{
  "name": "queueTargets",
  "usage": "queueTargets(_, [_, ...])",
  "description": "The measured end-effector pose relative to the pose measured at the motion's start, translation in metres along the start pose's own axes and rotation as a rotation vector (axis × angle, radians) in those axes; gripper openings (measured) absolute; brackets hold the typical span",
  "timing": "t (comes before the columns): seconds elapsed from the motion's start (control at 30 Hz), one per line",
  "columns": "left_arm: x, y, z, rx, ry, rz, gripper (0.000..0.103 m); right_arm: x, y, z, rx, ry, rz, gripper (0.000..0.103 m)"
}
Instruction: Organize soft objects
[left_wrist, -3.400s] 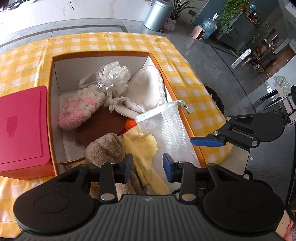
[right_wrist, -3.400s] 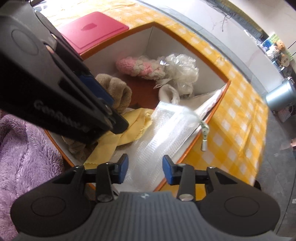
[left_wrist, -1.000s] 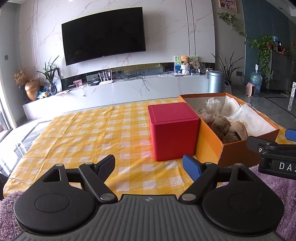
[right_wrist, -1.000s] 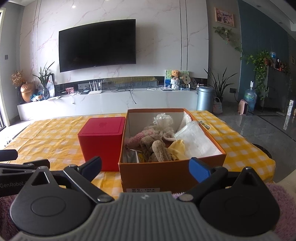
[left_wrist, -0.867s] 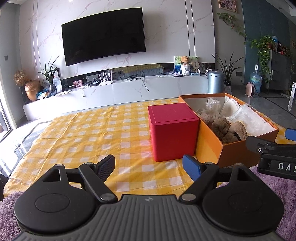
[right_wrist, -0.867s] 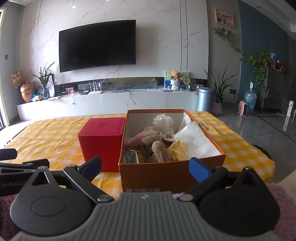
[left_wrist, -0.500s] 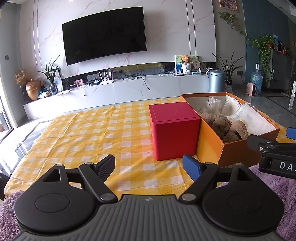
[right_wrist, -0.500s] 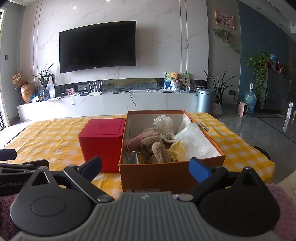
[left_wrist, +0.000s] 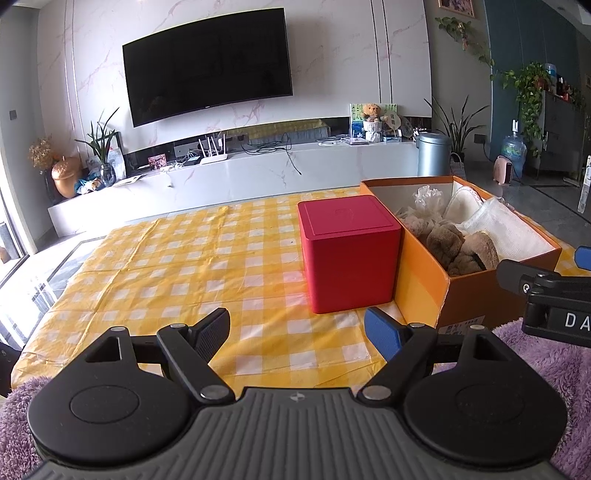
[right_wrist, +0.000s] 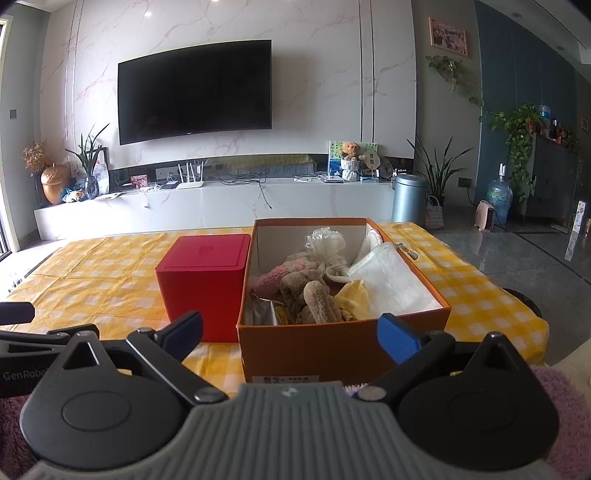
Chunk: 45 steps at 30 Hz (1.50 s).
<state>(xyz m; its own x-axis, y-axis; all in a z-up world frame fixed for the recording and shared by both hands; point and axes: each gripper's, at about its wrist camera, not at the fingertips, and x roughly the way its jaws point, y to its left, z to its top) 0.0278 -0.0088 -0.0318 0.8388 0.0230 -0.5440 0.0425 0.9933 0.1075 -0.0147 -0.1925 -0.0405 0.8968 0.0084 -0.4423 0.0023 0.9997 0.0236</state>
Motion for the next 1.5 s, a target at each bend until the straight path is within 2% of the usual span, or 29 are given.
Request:
queueTargets(0.6, [0.0003, 0.0029, -0.0026, -0.016, -0.012, 0.007, 0.097, 0.0013, 0.0007, -0.0015, -0.005, 0.007, 0.0, 0.099])
queueTargets(1.5, [0.001, 0.0036, -0.0034, 0.016, 0.0, 0.022, 0.097, 0.0018, 0.0032, -0.0019, -0.007, 0.013, -0.003, 0.1])
